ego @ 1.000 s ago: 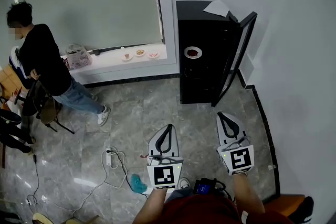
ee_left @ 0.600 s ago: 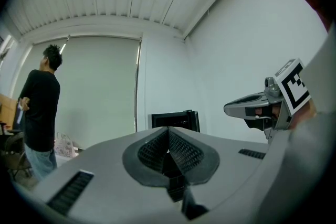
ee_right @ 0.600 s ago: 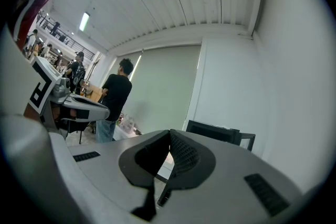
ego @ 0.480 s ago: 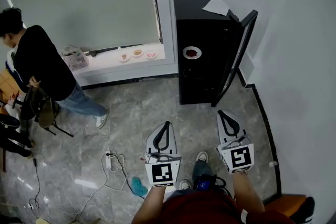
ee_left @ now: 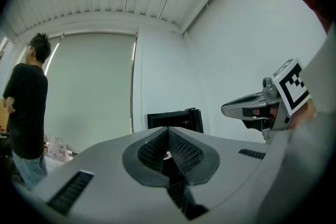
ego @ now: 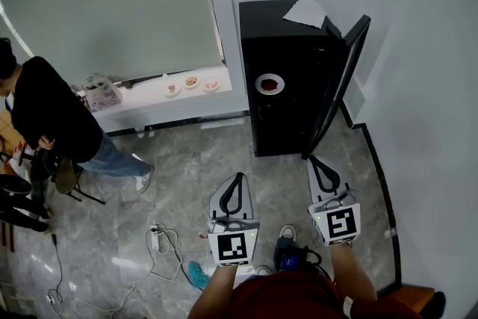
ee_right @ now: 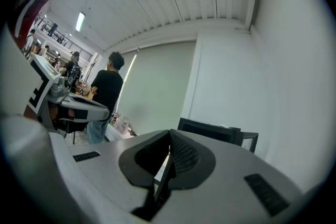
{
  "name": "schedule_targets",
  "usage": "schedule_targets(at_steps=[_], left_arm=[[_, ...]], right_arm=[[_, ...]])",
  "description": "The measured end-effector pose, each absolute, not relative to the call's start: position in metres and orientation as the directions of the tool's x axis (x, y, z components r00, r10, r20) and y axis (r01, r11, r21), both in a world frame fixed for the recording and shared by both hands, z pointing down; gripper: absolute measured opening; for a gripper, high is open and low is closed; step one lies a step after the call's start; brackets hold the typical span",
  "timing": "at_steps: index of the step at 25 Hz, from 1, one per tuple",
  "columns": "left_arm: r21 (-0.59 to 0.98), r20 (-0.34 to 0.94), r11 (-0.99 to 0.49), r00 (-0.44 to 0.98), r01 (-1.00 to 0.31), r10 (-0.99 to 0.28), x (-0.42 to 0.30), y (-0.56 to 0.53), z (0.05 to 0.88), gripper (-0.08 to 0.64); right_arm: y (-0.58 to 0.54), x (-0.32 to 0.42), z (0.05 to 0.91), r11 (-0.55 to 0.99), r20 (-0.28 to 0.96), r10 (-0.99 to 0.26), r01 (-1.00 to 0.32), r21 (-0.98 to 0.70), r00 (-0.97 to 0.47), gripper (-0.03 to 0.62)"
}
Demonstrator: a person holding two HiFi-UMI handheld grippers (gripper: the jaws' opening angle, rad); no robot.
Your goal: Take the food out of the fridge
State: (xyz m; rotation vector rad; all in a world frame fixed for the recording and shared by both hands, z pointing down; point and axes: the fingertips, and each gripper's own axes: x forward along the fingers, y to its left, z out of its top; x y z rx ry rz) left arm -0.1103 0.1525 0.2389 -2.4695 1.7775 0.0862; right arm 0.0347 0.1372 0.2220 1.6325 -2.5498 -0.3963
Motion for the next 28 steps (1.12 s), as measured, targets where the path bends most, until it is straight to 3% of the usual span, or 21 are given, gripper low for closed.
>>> schedule_targets(at_steps=[28], left_arm=[[-0.068, -0.098, -0.266, 0.272, -0.962, -0.957, -0.010, -0.053, 0.232, 0.014]], right_arm=[[-0.072, 0.128, 0.231, 0.447, -0.057, -0.878, -0.854, 0.266, -0.476, 0.021]])
